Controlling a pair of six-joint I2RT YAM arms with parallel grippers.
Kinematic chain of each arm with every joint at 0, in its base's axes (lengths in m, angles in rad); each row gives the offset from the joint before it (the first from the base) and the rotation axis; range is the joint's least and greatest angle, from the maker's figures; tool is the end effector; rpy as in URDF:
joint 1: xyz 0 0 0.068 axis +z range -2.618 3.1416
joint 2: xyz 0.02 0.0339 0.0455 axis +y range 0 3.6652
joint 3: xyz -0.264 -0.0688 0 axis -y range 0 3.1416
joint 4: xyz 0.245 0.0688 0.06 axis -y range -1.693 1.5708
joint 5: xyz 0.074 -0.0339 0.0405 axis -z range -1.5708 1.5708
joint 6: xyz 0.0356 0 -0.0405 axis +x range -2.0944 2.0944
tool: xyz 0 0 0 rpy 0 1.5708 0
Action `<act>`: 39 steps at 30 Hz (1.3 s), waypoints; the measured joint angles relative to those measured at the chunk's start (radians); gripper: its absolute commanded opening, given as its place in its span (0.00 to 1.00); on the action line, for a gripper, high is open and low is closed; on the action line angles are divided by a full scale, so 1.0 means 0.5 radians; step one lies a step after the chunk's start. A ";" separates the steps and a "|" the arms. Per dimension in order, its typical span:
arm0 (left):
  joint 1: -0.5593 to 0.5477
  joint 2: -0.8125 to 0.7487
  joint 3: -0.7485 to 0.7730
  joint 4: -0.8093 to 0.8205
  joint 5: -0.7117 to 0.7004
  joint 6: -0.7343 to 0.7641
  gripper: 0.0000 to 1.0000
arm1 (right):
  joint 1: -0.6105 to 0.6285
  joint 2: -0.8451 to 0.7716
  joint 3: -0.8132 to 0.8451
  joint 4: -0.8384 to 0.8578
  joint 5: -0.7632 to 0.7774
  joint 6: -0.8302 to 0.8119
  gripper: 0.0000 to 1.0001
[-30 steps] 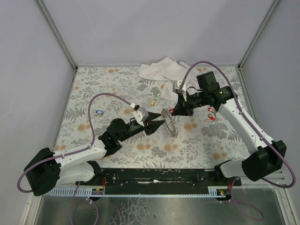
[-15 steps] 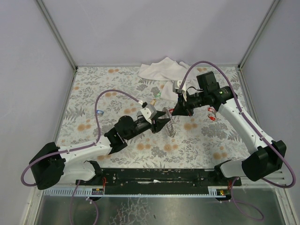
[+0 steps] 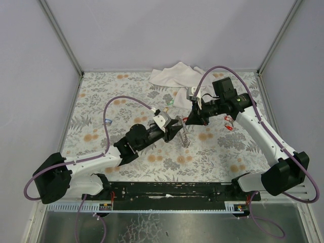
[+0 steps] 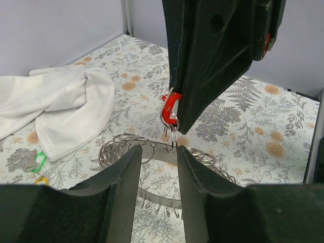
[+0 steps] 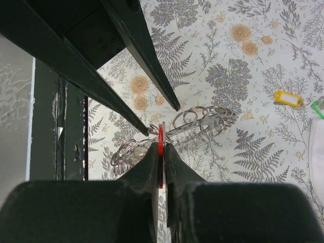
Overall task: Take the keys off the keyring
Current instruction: Remove the key from the keyring.
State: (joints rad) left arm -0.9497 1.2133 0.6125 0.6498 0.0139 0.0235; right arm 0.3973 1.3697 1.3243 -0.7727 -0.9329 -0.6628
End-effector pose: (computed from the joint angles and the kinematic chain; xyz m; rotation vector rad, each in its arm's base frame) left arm 0.1585 -0.2224 0.2772 0.7439 1.3817 -0.7460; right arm 0.2470 0.1346 0.3515 -1.4360 1.6161 0.9473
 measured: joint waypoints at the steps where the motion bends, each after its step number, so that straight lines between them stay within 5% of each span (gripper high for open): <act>1: 0.000 0.002 0.003 0.000 0.000 0.001 0.33 | 0.000 0.000 0.000 0.000 0.000 0.000 0.00; 18: -0.011 0.051 0.063 -0.025 0.000 0.026 0.25 | 0.000 0.000 0.000 0.000 0.000 -0.001 0.00; 29: -0.011 0.056 0.063 -0.031 0.002 0.072 0.00 | 0.000 -0.001 -0.001 0.001 0.000 -0.002 0.00; 39: -0.011 0.044 0.060 -0.027 0.020 0.122 0.00 | -0.002 -0.018 -0.001 0.000 0.010 -0.007 0.00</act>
State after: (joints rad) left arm -0.9554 1.2354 0.6426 0.6365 0.0238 0.0845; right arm 0.3965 1.3605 1.3239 -0.7727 -0.9279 -0.6662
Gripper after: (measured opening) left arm 0.009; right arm 0.091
